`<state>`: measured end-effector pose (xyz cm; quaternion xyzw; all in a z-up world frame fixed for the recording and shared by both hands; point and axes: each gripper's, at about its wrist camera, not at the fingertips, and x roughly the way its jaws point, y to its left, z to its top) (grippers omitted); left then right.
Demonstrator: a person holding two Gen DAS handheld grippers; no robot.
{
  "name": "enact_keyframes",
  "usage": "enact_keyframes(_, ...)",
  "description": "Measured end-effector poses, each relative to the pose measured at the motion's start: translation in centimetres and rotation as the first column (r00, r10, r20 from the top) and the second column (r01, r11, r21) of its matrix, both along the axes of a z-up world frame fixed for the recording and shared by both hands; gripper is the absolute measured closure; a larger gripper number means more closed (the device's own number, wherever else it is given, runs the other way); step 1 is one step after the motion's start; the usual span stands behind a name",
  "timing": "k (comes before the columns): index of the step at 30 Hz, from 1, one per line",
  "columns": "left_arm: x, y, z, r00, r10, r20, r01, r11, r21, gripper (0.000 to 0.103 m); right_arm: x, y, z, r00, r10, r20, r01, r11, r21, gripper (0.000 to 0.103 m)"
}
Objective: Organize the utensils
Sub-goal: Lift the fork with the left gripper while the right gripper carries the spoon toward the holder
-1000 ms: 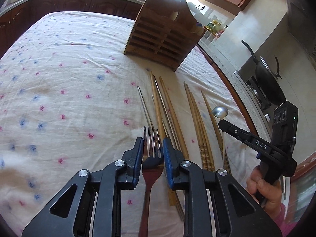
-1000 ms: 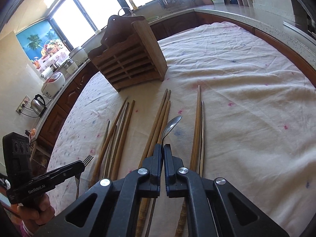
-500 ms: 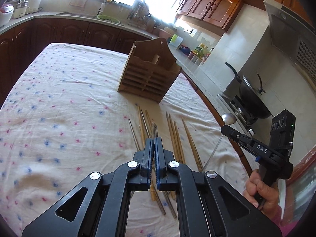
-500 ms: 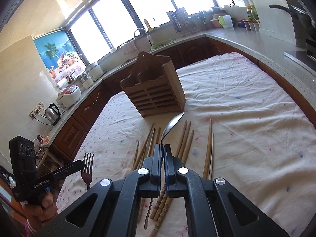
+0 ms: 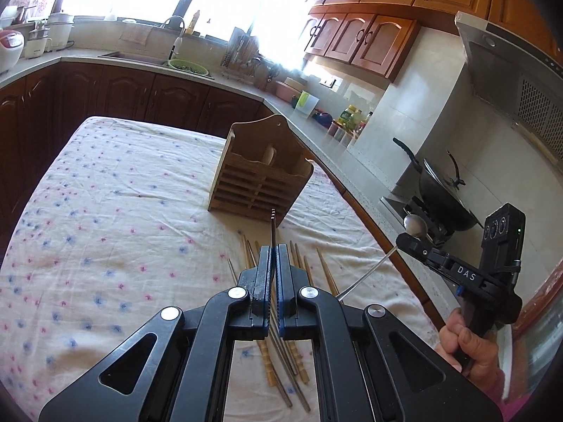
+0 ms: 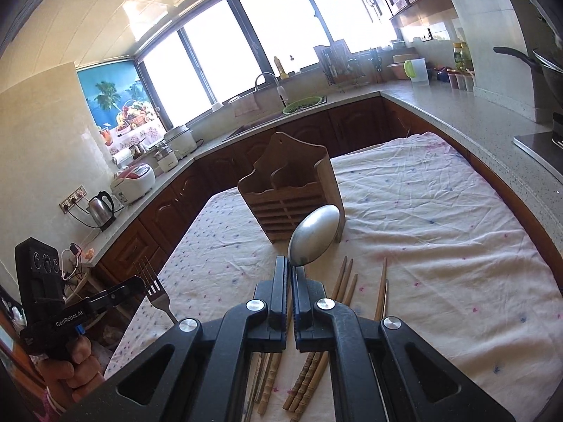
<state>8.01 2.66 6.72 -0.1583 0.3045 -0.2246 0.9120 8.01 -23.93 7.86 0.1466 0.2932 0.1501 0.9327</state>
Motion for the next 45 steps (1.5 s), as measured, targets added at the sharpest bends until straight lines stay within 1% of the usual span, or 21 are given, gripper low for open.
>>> enact_keyframes(8,1.7,-0.2,1.9,0.999,0.000,0.047,0.000,1.000,0.004,0.102,1.2,-0.2,1.1,1.000,-0.004,0.021,0.004,1.000,-0.001,0.101)
enact_keyframes(14,4.3,-0.8,5.0,0.994,-0.011,0.111,0.012,1.000,-0.013,0.102,3.1,-0.4,2.6,0.999,-0.012,0.052,0.012,1.000,-0.010,0.101)
enact_keyframes(22,10.2,-2.3,10.5,0.975,-0.025,0.220,0.042,0.996,-0.075,0.102,8.0,-0.8,7.0,0.987,-0.044,0.153,0.052,0.997,-0.049,0.101)
enact_keyframes(25,13.0,-2.8,11.8,0.969,-0.022,0.246,0.051,0.992,-0.112,0.102,10.5,-0.8,8.6,0.980,-0.061,0.190,0.075,0.995,-0.066,0.101)
enact_keyframes(27,15.1,-2.9,12.0,0.969,-0.018,0.247,0.055,0.988,-0.147,0.102,12.3,-0.6,9.1,0.976,-0.070,0.208,0.090,0.992,-0.087,0.101)
enact_keyframes(31,19.0,-2.8,10.7,0.976,0.010,0.218,0.039,0.975,-0.219,0.102,15.7,0.2,8.6,0.976,-0.070,0.205,0.098,0.987,-0.130,0.101)
enact_keyframes(36,22.6,-2.0,6.5,0.986,0.062,0.154,-0.017,0.961,-0.277,0.102,18.3,2.1,6.1,0.982,-0.046,0.185,0.084,0.975,-0.207,0.101)
enact_keyframes(40,24.0,-0.8,2.8,0.991,0.099,0.089,-0.067,0.948,-0.310,0.102,19.4,3.6,3.3,0.987,-0.025,0.159,0.065,0.965,-0.253,0.101)
enact_keyframes(42,24.3,-0.3,1.5,0.991,0.116,0.065,-0.090,0.944,-0.317,0.102,19.8,4.0,2.1,0.989,-0.017,0.147,0.056,0.962,-0.265,0.101)
enact_keyframes(45,24.3,0.2,0.0,0.992,0.121,0.043,-0.101,0.941,-0.323,0.102,20.2,4.5,0.6,0.993,-0.007,0.120,0.040,0.961,-0.275,0.101)
